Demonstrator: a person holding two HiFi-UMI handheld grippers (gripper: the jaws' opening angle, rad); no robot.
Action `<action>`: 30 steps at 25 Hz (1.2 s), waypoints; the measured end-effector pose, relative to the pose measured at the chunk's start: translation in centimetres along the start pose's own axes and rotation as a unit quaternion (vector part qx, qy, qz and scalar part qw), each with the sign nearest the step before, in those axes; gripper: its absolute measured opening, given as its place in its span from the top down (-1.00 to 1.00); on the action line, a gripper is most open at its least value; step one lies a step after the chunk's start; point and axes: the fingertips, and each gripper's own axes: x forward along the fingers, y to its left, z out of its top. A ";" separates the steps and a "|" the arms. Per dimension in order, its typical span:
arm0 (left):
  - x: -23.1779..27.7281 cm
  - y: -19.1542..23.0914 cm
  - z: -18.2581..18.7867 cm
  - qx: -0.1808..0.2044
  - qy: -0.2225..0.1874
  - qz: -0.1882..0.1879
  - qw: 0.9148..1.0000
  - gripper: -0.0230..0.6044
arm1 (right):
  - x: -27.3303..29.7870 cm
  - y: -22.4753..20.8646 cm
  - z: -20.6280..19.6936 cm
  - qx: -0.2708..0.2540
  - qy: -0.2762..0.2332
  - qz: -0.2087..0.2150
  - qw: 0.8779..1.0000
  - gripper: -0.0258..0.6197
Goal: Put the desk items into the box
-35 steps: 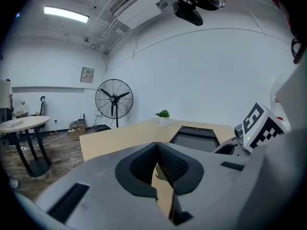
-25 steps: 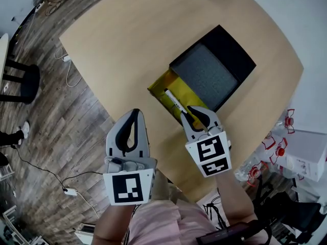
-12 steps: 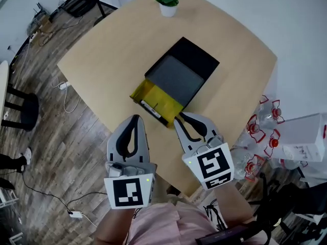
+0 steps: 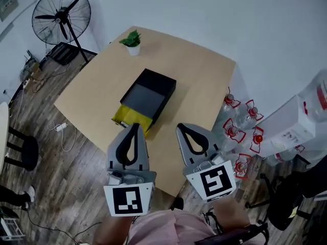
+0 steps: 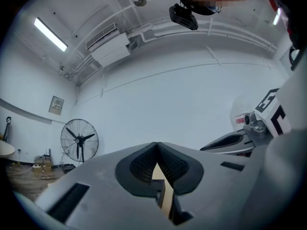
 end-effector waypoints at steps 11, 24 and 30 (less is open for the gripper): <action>-2.6 -7.5 6.2 0.029 -0.047 -0.056 0.997 0.89 | -9.4 -3.8 4.5 -0.010 -0.060 -0.088 0.994 0.92; -3.8 -9.3 7.3 0.039 -0.054 -0.062 0.996 0.89 | -11.2 -3.7 3.9 0.005 -0.053 -0.082 0.995 0.92; -3.7 -10.1 7.3 0.042 -0.054 -0.066 0.995 0.89 | -11.6 -3.8 3.6 0.006 -0.053 -0.079 0.995 0.92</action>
